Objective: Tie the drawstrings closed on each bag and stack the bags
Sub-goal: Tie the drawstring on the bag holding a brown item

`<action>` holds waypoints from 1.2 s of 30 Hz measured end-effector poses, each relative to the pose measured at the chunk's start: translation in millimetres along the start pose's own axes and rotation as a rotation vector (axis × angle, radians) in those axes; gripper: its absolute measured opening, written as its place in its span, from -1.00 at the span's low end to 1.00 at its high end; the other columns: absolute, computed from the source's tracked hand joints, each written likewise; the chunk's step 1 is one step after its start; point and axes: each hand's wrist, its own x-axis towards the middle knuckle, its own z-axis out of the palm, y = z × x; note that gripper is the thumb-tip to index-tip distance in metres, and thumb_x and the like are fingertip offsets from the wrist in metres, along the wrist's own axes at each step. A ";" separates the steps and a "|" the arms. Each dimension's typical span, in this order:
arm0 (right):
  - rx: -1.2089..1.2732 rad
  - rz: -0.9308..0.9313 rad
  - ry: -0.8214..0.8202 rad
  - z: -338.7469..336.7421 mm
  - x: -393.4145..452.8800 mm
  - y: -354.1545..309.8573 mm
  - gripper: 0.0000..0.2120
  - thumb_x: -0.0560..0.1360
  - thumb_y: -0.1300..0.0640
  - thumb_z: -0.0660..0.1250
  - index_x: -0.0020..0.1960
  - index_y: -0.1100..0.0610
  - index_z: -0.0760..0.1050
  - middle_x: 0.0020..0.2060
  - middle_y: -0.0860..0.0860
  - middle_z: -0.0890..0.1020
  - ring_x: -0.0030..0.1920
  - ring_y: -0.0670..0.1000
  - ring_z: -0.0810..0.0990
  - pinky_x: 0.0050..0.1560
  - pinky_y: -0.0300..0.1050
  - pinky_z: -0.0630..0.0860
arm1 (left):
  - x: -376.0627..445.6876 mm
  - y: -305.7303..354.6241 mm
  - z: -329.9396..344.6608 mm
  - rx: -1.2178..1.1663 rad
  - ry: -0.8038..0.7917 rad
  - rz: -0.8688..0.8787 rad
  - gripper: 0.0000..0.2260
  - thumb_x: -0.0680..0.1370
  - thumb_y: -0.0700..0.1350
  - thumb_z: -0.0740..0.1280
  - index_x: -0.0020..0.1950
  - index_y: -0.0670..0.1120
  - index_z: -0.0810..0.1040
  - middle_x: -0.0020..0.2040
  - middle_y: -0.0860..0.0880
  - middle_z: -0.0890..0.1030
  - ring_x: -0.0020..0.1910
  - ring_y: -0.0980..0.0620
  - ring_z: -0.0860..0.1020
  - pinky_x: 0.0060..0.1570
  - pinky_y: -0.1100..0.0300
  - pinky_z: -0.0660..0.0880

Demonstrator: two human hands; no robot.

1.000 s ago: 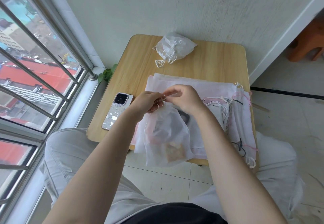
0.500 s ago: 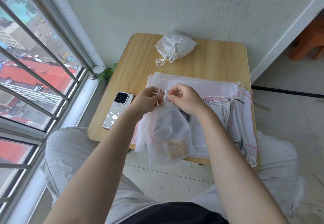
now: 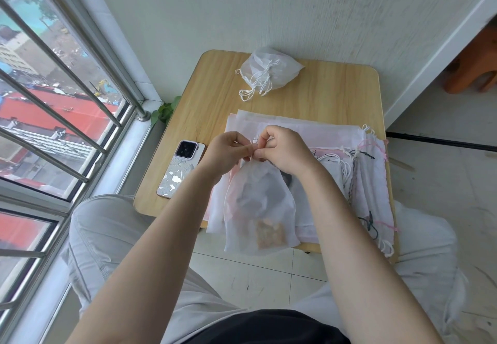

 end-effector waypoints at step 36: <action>-0.073 0.133 -0.215 -16.8 6.4 -3.1 -0.81 0.64 0.17 0.19 0.01 0.25 0.52 -0.26 0.02 0.48 -0.26 -0.03 0.41 -0.25 -0.18 0.33 | -7.2 5.1 15.9 0.663 0.131 0.392 -0.86 0.58 -0.09 0.34 0.04 -0.13 0.60 -0.06 0.04 0.50 -0.16 0.03 0.53 -0.08 0.01 0.54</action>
